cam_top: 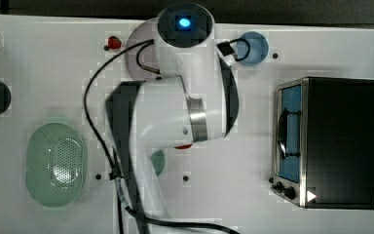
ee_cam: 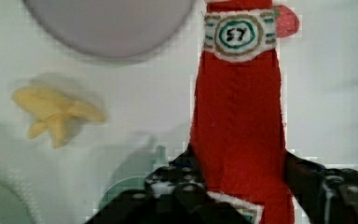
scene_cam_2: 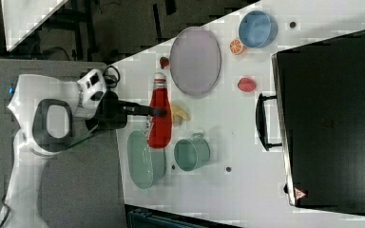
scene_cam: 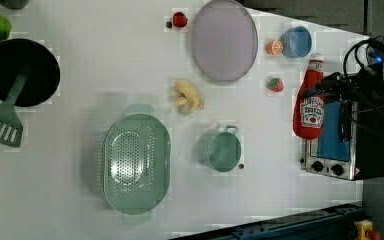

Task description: Pick ketchup from strainer and place it on the table

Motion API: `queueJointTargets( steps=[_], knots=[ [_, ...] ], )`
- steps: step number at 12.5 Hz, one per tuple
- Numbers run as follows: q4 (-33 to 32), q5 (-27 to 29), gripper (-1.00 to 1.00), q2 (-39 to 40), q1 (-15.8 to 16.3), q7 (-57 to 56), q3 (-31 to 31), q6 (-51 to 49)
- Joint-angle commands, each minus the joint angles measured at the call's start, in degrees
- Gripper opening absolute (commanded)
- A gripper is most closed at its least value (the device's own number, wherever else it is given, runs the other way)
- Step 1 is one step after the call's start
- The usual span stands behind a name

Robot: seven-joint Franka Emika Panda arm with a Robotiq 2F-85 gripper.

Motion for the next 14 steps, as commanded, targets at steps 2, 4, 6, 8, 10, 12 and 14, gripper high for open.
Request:
queueJointTargets(
  steps=[2,4,6,8,10,12,14],
  knots=[
    [-10.76,0.40,0.13,-1.15,-1.55,-6.62,-2.61,10.47],
    [-16.61,0.40,0.13,-0.94,-1.80,-6.63,-4.88,17.11],
    [-21.58,0.38,0.13,-0.36,-1.81,-6.61,-6.67,23.79],
    [-24.92,0.37,0.20,0.81,-1.76,-6.49,-7.67,30.14],
    [-26.50,0.26,0.60,2.58,-1.75,-6.24,-7.79,33.40],
    [-26.33,-0.59,0.99,3.22,-1.78,-6.10,-7.77,33.50],
    [-24.59,-0.37,1.00,1.13,-1.78,-6.12,-7.39,33.15]
  ],
)
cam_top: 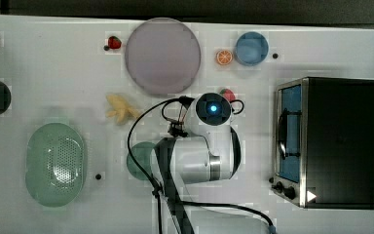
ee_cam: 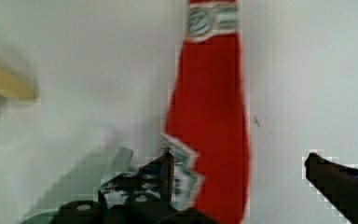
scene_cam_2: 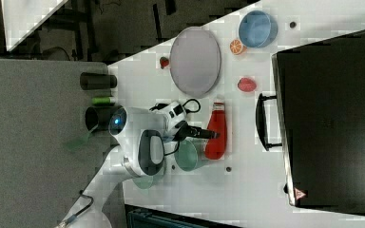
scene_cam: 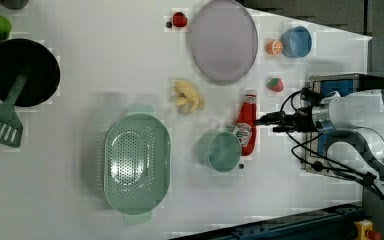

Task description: Pick ketchup from strainer and place it on the table

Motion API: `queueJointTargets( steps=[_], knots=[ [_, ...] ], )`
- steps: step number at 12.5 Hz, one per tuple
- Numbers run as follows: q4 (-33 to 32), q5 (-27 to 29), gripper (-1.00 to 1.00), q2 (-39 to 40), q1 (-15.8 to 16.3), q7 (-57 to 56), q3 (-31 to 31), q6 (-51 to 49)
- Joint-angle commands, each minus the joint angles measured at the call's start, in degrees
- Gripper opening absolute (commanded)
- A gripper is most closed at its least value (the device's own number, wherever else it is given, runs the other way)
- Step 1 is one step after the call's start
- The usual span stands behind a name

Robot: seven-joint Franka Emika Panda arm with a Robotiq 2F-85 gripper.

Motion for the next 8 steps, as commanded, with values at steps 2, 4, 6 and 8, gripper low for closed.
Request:
queueJointTargets(
  steps=[2,4,6,8],
  knots=[
    [6.74,0.44,1.00,-6.93,-0.01,-1.77,1.34,-0.99],
    [11.27,0.82,1.00,-11.66,-0.02,0.64,1.67,-7.12],
    [16.51,3.53,1.00,-15.67,-0.03,8.25,1.57,-15.21],
    [21.67,8.88,1.00,-18.26,-0.05,17.95,1.30,-24.41]
  ],
)
